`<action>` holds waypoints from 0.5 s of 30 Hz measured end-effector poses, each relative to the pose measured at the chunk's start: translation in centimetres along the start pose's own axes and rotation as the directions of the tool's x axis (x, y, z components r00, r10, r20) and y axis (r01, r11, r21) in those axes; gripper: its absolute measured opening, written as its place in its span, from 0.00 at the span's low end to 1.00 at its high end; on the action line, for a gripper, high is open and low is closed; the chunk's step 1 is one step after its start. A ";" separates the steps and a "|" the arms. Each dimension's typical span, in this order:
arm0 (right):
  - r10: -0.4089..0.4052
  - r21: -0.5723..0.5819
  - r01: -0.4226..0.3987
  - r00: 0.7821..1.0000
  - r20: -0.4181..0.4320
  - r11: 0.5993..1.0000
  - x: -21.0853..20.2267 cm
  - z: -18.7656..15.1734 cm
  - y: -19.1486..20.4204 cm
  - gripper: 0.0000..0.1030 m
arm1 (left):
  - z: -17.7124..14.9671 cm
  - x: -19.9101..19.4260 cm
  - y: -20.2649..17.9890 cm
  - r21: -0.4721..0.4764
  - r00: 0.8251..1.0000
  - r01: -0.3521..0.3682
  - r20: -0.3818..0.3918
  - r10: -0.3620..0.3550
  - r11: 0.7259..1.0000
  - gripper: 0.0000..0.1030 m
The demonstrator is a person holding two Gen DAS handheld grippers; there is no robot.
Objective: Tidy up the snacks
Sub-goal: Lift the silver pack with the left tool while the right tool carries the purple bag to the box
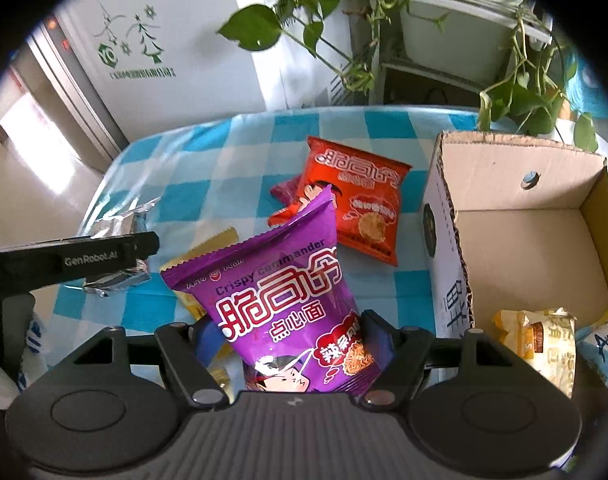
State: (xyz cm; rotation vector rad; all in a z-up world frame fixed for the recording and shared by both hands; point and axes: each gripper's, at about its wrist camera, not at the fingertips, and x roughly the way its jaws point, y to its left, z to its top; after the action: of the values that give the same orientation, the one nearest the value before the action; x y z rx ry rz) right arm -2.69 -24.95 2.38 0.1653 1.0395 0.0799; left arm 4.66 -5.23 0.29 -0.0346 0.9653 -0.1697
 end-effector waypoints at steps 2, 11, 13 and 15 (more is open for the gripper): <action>0.007 0.003 -0.007 1.000 0.007 1.000 -0.3 0.2 0.1 0.75 | 0.0 -0.3 -0.1 0.001 1.000 0.013 0.004 -0.013 1.000 0.61; -0.002 0.016 0.001 0.997 0.080 1.000 -2.2 0.3 0.5 0.75 | 0.3 -2.6 -1.2 0.031 0.995 0.003 0.097 -0.006 1.000 0.61; -0.004 0.023 0.002 0.995 0.099 1.000 -2.9 0.2 0.4 0.75 | 0.5 -3.1 -1.4 0.032 0.993 0.011 0.114 -0.014 0.999 0.61; 0.001 0.037 -0.005 0.993 0.119 0.999 -3.5 0.1 0.1 0.75 | 0.6 -3.5 -1.7 0.038 0.991 0.012 0.133 -0.017 0.999 0.61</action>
State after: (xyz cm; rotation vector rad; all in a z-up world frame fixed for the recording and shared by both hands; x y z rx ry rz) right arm -4.37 -25.34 5.49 0.2030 0.9226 0.0529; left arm 2.95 -6.39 3.62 -0.0189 0.8283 -0.1960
